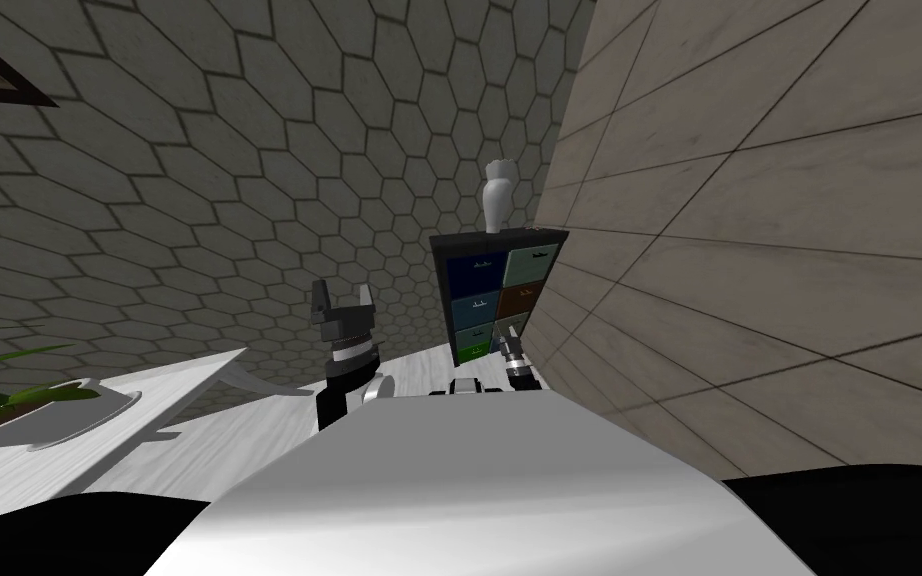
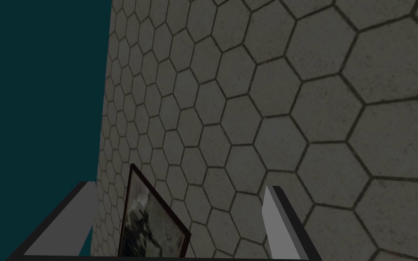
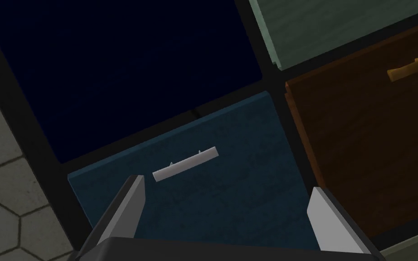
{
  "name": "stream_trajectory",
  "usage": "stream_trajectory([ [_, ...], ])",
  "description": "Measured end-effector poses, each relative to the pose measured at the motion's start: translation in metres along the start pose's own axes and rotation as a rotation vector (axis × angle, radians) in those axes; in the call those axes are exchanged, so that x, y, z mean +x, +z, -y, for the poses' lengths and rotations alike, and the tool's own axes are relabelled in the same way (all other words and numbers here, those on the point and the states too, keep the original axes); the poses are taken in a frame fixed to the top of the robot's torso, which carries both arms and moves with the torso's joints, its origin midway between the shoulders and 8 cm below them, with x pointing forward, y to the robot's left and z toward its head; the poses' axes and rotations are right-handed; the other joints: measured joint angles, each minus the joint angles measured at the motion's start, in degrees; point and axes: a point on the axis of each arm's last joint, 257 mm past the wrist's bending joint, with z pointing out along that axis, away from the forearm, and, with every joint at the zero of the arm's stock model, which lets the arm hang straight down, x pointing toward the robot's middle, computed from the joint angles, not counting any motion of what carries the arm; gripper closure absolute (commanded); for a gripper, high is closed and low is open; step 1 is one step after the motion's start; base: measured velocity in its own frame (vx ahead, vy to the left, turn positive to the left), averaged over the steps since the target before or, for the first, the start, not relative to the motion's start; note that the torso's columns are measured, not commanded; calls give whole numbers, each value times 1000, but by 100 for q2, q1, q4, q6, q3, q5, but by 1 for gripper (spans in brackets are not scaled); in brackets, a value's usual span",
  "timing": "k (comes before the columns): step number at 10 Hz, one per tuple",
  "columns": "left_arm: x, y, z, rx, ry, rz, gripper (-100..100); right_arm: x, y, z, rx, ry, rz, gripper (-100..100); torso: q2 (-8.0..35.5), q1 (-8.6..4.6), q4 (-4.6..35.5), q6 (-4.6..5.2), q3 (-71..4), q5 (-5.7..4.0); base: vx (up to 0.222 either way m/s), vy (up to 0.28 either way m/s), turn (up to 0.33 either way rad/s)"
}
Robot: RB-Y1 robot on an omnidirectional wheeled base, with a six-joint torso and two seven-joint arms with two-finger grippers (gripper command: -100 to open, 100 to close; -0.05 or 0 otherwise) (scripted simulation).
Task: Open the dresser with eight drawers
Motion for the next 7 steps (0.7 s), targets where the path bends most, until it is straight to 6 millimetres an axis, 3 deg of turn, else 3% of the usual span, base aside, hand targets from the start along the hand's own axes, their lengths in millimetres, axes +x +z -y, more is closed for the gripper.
stream_trajectory([
  [7, 0, 0, 0, 0, 0, 0, 0, -39, 4, 11, -3, 256, 59, -100, 0, 0, -1, 2, -2, 0, 59, -40, 34],
])
